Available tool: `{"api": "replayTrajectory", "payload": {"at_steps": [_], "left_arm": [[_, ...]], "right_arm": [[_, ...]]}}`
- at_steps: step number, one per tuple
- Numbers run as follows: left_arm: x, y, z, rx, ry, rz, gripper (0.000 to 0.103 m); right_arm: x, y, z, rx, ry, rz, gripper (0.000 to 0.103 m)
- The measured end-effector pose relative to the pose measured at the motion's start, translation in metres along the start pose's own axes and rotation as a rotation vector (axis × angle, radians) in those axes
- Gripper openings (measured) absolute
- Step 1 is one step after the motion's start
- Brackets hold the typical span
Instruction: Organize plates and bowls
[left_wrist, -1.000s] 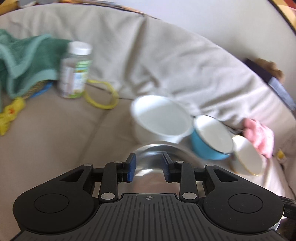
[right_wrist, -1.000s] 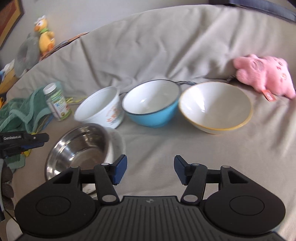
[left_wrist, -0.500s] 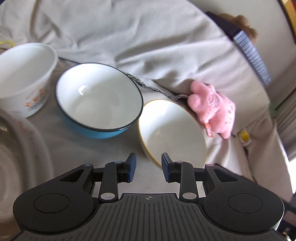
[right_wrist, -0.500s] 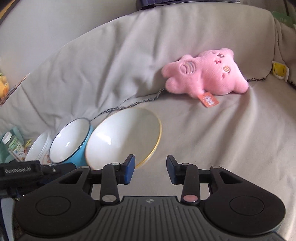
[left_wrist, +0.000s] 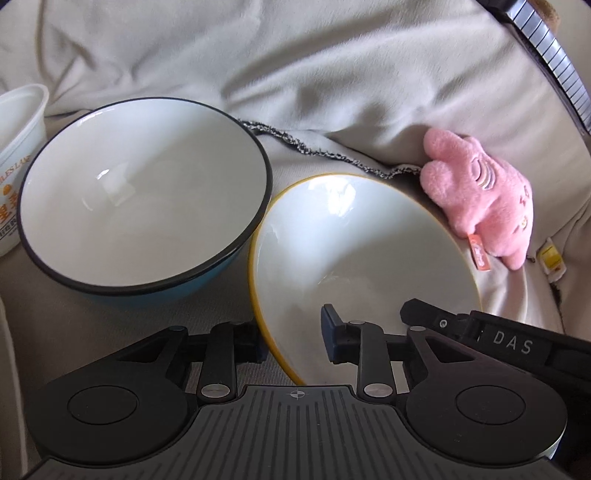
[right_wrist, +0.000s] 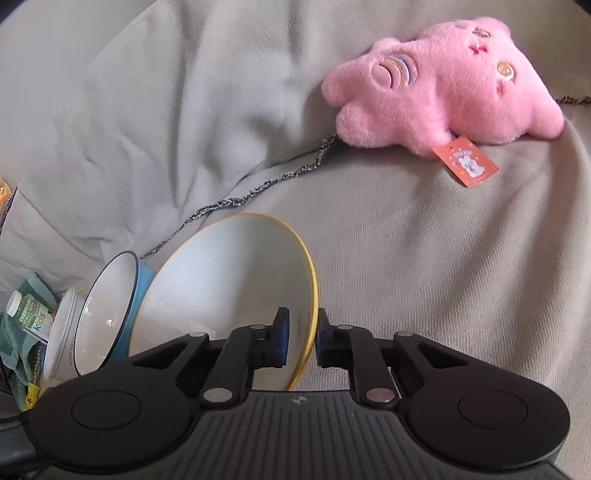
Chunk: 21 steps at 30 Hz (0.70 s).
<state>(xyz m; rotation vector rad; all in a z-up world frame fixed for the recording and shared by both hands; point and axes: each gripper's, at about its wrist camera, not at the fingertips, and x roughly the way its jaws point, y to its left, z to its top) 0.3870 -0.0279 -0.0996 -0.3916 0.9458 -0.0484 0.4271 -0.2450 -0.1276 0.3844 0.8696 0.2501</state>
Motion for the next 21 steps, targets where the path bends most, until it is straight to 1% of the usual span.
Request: {"api": "replayTrajectory", "payload": {"at_steps": [2,4,7,10,13,16,21], "left_arm": [[-0.004,0.001,-0.003,0.017,0.011,0.001,0.029],[-0.012,0.002,-0.01,0.045,0.021,0.001,0.025],[-0.031,0.004,-0.023,0.079,0.031,-0.014,0.024],[-0.052,0.01,-0.037,0.102,0.031,0.012,0.024],[-0.069,0.027,-0.049,0.084,0.05,0.022,0.024],[-0.085,0.043,-0.062,0.061,0.052,0.039,0.024],[-0.102,0.068,-0.075,0.005,0.046,0.059,0.026]], "right_arm": [[-0.004,0.002,-0.007,-0.016,-0.003,0.001,0.012],[-0.01,0.005,-0.018,-0.033,-0.004,0.006,0.012],[-0.019,0.01,-0.036,-0.04,-0.001,0.01,0.015],[-0.029,0.021,-0.057,-0.067,0.008,0.005,0.017],[-0.038,0.033,-0.08,-0.087,0.036,0.035,0.017],[-0.045,0.047,-0.1,-0.118,0.053,0.052,0.018],[-0.048,0.075,-0.125,-0.182,0.075,0.059,0.018]]}}
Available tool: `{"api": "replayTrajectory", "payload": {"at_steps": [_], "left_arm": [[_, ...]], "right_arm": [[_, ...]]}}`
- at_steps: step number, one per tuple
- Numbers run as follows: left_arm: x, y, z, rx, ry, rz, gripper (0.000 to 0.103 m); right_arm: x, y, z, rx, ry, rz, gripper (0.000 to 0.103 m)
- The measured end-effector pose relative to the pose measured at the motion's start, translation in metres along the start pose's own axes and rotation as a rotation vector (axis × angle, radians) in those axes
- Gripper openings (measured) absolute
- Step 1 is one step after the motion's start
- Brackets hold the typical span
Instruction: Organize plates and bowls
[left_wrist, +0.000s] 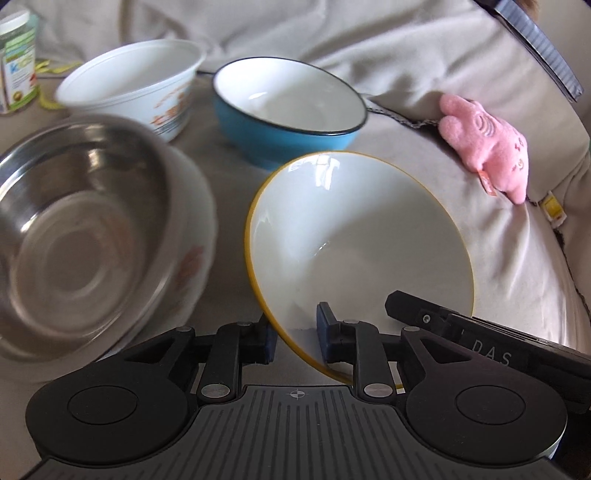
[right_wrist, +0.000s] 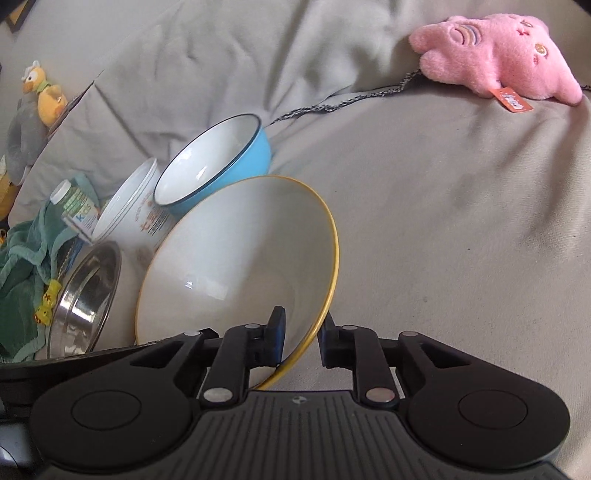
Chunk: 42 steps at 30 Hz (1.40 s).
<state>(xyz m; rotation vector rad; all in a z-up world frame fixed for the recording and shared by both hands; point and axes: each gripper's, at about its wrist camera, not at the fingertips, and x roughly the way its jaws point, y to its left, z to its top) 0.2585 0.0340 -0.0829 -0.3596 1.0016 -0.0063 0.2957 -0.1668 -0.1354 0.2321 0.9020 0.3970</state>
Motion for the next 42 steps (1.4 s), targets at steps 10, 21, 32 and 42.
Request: {"api": "replayTrajectory", "payload": {"at_steps": [10,21,32,42], "left_arm": [[-0.022,0.016,0.001,-0.022,-0.027,-0.055,0.024],[-0.079,0.046,0.05,0.045,-0.171,-0.15,0.024],[0.008,0.03,0.196,0.245,-0.049,-0.111,0.027],[0.093,0.021,0.229,0.338,0.076,-0.066,0.027]], "right_arm": [[0.003,0.013,-0.003,-0.026,0.033,-0.021,0.019],[-0.034,0.011,0.026,-0.047,-0.048,-0.086,0.022],[-0.007,0.034,0.09,0.064,-0.02,-0.024,0.032],[0.08,0.037,0.131,0.235,0.104,-0.012,0.041]]}}
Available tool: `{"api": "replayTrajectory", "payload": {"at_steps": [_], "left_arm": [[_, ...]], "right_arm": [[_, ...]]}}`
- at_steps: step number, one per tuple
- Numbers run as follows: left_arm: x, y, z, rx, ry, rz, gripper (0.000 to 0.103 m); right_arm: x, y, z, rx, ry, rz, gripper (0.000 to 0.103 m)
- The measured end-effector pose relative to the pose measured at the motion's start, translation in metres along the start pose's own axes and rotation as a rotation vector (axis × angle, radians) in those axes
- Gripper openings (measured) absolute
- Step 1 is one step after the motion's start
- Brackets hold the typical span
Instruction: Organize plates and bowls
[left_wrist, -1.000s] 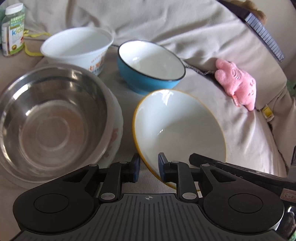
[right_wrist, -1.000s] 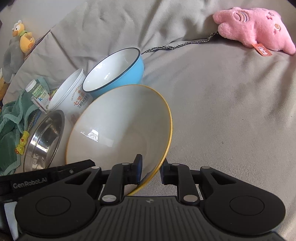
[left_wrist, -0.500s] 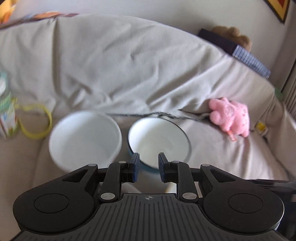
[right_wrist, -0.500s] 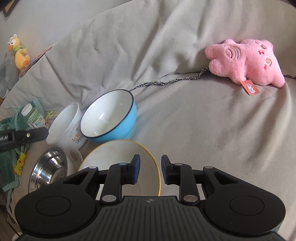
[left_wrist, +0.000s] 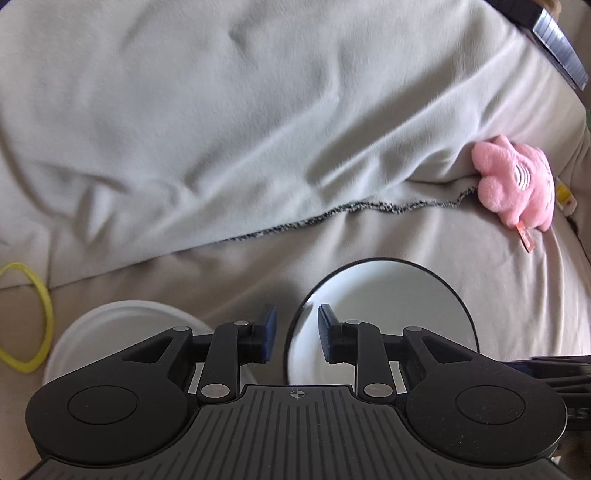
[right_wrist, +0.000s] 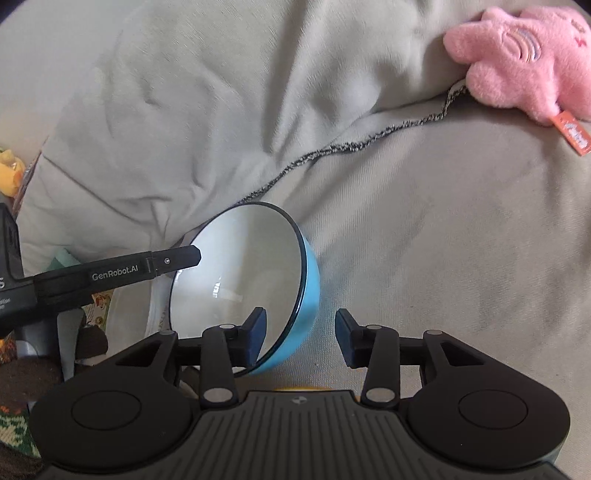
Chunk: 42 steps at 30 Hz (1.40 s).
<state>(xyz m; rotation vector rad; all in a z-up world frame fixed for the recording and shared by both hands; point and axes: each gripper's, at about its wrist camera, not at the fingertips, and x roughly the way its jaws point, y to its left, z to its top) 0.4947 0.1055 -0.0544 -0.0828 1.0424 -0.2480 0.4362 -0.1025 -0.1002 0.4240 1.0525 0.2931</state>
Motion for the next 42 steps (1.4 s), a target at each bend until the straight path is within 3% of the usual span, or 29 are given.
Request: {"api": "replayTrajectory", "payload": {"at_steps": [2,4,7,10,14,18,24,27,34,42], "left_arm": [[0.01,-0.006,0.0,0.02,0.021,-0.001,0.029],[0.013,-0.014,0.0,0.038,0.02,0.012,0.035],[0.01,-0.026,0.002,0.042,0.018,0.016,0.042],[0.008,-0.041,0.008,0.043,0.019,-0.03,0.045],[0.018,-0.069,0.012,0.068,0.036,-0.094,0.043],[0.037,-0.086,0.01,0.077,0.054,-0.079,0.029],[0.059,-0.096,0.007,0.099,0.104,-0.05,0.032],[0.062,-0.098,0.003,0.096,0.108,-0.042,0.035],[0.017,-0.106,0.001,0.07,0.056,-0.021,0.035],[-0.087,-0.124,-0.011,0.075,-0.045,-0.006,0.034]], "right_arm": [[0.021,-0.002,0.004,0.03,0.047,0.007,0.039],[0.038,-0.003,0.004,0.033,0.092,0.022,0.027],[0.039,-0.001,0.003,-0.012,0.096,0.015,0.025],[0.03,-0.005,0.005,-0.041,0.075,-0.02,0.025],[0.007,-0.027,0.012,-0.061,0.018,-0.066,0.025],[-0.005,-0.056,0.025,-0.038,-0.006,-0.085,0.025],[0.009,-0.078,0.034,0.071,0.04,-0.016,0.027],[0.017,-0.075,0.031,0.072,0.039,-0.032,0.027],[-0.004,-0.056,0.03,0.026,0.008,-0.039,0.026],[-0.091,-0.015,0.013,-0.065,-0.091,0.035,0.027]]}}
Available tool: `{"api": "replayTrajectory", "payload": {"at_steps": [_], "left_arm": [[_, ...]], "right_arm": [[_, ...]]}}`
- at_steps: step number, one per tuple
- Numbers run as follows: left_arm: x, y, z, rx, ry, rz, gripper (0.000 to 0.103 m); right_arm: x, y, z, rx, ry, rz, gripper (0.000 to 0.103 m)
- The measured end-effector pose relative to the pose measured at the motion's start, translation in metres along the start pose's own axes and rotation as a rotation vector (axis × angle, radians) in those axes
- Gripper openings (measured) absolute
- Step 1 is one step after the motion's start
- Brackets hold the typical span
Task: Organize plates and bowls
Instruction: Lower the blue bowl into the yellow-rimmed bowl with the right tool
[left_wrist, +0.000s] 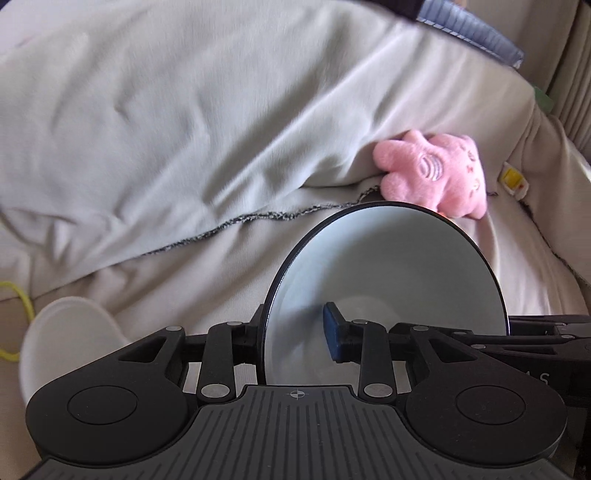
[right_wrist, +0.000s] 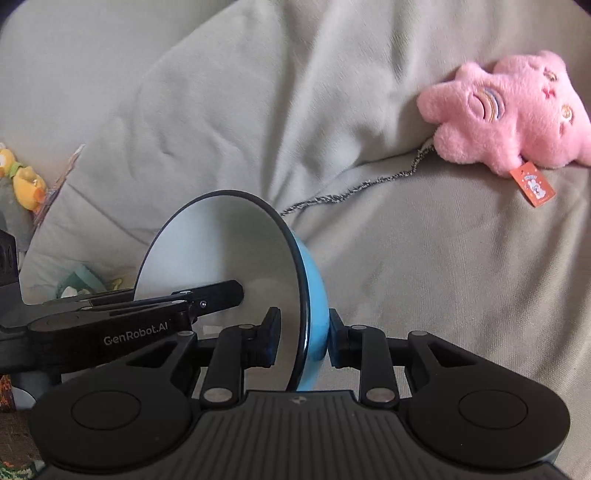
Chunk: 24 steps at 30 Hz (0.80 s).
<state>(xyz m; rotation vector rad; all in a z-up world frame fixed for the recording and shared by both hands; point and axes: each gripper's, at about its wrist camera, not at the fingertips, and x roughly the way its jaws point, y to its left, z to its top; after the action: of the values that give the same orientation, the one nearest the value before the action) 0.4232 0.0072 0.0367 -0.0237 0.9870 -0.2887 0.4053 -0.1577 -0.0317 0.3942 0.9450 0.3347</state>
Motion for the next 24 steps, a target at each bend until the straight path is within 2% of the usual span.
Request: {"api": "replayTrajectory", "payload": {"at_steps": [5,12,15,20,24], "left_arm": [[-0.028,-0.011,-0.031,0.007,0.025,0.027,0.035],[-0.011,-0.008,-0.09,-0.056,0.15,-0.018,0.036],[-0.001,-0.006,-0.106,-0.072,0.2,-0.01,0.036],[0.006,-0.004,-0.121,-0.074,0.212,0.009,0.036],[0.006,-0.001,-0.122,-0.088,0.197,0.01,0.032]], "right_arm": [[-0.033,0.014,-0.028,-0.027,0.01,0.012,0.027],[-0.026,0.008,-0.082,-0.035,0.097,-0.037,0.028],[-0.016,0.001,-0.097,-0.023,0.139,-0.039,0.028],[0.0,-0.002,-0.11,-0.03,0.165,-0.059,0.028],[0.004,-0.002,-0.113,-0.059,0.15,-0.066,0.028]]}}
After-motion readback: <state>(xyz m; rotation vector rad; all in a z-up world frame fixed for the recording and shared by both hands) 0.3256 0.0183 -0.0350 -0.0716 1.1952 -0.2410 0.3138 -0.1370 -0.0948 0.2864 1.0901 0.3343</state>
